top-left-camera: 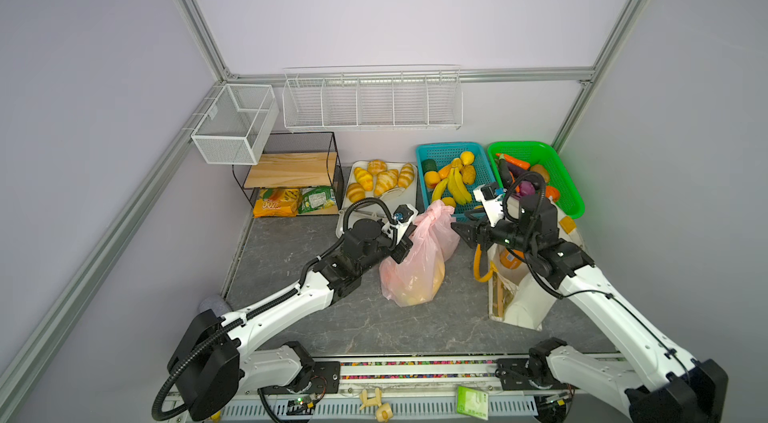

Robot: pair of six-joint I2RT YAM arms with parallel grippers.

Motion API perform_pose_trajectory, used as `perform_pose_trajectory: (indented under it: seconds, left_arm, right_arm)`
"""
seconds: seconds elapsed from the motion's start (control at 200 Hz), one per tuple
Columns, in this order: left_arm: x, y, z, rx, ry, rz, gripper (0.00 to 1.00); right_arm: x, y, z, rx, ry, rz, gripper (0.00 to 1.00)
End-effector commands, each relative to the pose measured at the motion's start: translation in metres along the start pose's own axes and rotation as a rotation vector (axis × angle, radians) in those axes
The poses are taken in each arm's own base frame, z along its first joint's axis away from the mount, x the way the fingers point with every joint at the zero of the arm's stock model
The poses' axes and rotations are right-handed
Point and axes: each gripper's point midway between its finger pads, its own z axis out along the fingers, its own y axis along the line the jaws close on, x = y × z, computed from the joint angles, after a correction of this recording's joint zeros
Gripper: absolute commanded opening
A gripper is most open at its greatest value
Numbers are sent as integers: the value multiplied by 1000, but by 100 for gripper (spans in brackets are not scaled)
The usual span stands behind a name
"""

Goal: Place the mixed food into the grocery bags and tie them
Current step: 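Open the right gripper and lift it away from the pink bag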

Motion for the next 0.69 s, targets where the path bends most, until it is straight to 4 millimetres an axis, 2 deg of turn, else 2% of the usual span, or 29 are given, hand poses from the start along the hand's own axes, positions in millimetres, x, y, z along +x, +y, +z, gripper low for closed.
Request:
perform_pose_trajectory:
  seconds: [0.0, 0.125, 0.2, 0.585, 0.69]
  left_arm:
    - [-8, -1, -1, 12, -31, -9, 0]
    - [-10, -2, 0, 23, -35, -13, 0]
    - [-8, -3, 0, 27, -33, -15, 0]
    - [-8, -3, -1, 26, -36, -19, 0]
    - [-9, -2, -1, 22, -38, -20, 0]
  right_arm:
    - [-9, 12, 6, -99, 6, -111, 70]
    - [-18, 11, 15, -128, 15, -175, 70]
    - [-20, 8, 19, -127, 24, -188, 66]
    - [-21, 0, 11, -73, 17, -190, 25]
    - [-22, 2, 9, -76, 11, -187, 19]
